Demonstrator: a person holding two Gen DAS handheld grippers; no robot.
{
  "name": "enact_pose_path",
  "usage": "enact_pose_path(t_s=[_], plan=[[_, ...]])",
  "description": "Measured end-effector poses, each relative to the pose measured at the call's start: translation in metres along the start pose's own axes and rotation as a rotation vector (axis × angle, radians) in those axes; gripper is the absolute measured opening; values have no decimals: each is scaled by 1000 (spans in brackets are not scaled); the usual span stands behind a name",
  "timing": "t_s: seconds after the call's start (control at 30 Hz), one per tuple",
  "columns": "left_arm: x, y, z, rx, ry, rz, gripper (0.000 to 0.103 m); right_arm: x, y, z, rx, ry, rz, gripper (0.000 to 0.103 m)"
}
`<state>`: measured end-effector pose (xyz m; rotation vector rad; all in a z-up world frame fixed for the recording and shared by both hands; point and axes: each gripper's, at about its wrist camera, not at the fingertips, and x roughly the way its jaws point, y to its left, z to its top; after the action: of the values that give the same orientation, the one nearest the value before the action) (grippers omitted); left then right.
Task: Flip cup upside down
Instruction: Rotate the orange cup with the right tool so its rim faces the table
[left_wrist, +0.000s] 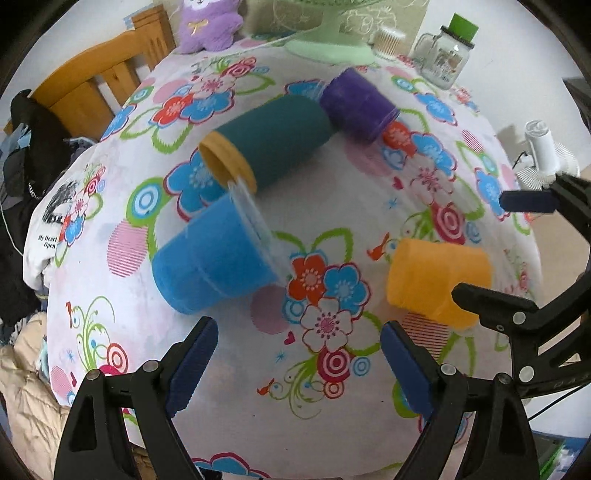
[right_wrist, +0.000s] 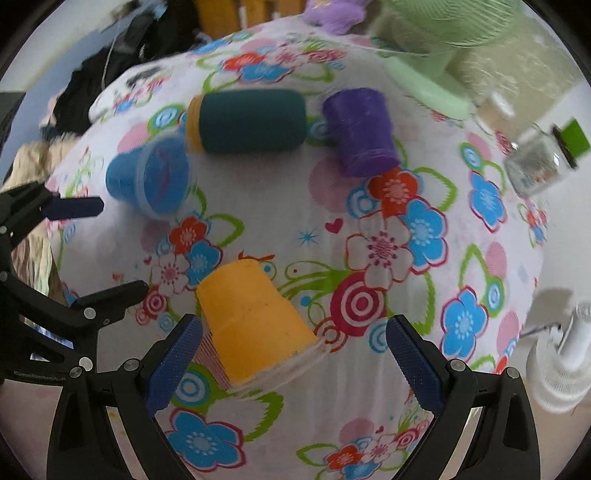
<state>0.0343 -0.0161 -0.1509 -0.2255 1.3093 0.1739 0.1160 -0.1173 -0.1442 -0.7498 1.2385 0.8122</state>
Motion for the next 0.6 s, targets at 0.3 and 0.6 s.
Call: enact_pose_path(t_s=[0.3, 0.6], plan=[[19, 3, -14, 21, 49, 52, 91, 33, 20, 14, -166, 85, 48, 97], [39, 14, -21, 10, 91, 71, 91, 68, 33, 24, -214, 195, 118, 76]])
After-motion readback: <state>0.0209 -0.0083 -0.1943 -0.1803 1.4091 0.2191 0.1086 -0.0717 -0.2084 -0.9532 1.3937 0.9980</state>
